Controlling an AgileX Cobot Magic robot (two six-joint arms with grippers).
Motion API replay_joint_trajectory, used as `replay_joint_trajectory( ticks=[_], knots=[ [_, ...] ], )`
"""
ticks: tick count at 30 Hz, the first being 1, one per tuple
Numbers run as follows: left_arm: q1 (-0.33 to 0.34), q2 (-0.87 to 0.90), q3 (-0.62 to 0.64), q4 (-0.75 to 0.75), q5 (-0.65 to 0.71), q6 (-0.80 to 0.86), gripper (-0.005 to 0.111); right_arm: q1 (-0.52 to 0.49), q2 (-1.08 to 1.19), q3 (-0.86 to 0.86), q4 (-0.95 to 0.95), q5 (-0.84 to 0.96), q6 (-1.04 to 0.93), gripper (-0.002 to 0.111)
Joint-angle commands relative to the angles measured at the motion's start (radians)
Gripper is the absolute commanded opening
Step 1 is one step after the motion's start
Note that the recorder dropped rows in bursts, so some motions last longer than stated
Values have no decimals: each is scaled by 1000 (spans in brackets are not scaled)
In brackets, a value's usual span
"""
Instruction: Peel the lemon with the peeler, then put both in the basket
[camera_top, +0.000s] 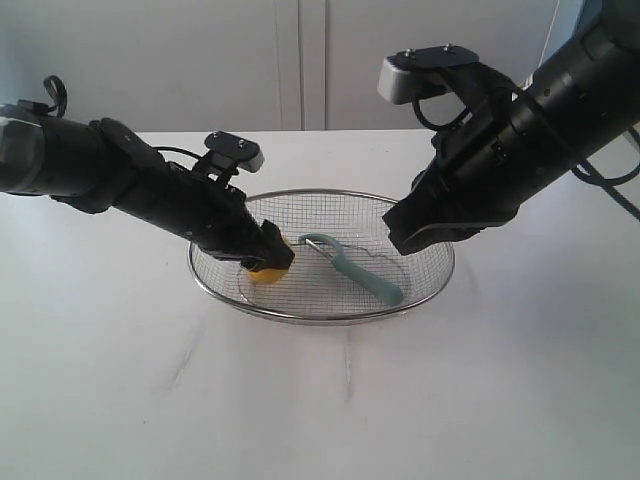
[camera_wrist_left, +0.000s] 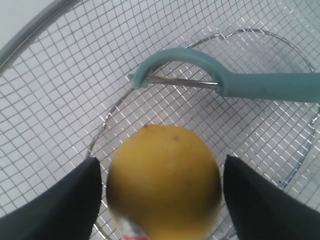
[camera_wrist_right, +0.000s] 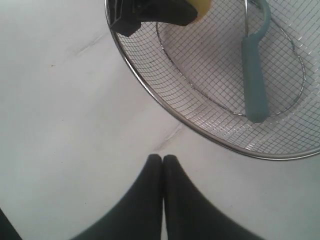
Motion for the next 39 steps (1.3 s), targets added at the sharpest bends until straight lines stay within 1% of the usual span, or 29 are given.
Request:
replay_joint_trajectory(
  ticks=[1,4,6,8,9,10,11,12,14,15,17,20,26,27,30,34,36,39],
  knots=[
    [-7,-28,-5,-17,24,-5,72,0,0,4,4,1,3,0],
    [-7,-81,-5,-15,27,-5,68,0,0,4,4,3,3,0],
    [-7,-140,-5,17,48,-5,60,0,0,4,4,3,3,0],
    [-7,-235,-5,99,130,-5,44,0,0,4,4,3,3,0],
    [-7,-258,-5,119,157,-7,39,0,0,4,4,3,3,0],
    [-7,-290,-5,163,200,-12,28,0,0,4,4,3,3,0],
    [-7,-313,-5,186,231,-12,23,0,0,4,4,3,3,0],
    [-7,-343,-5,208,264,-23,12,0,0,4,4,3,3,0],
    [-7,-368,-5,245,273,-90,0,0,0,4,4,3,3,0],
    [-7,-381,-5,268,266,-138,0,0,0,4,4,3,3,0],
    [-7,-401,-5,281,244,-166,0,0,0,4,2,3,3,0],
    [-7,-401,-5,281,205,-166,0,0,0,4,2,1,3,0],
    [-7,-401,-5,281,196,-166,0,0,0,1,-23,-33,6,0],
    [-7,-401,-5,279,197,-166,0,0,0,-1,-51,-42,29,0],
    [-7,-401,-5,279,197,-166,0,-2,-7,-18,-170,-68,186,0],
    [-7,-401,-5,279,197,-166,0,-2,-39,-24,-317,-95,317,0],
    [-7,-401,-5,279,197,-166,0,-2,-63,-24,-366,-105,368,0],
    [-7,-401,-5,279,197,-166,0,-2,-102,-24,-406,-101,386,0]
  ],
)
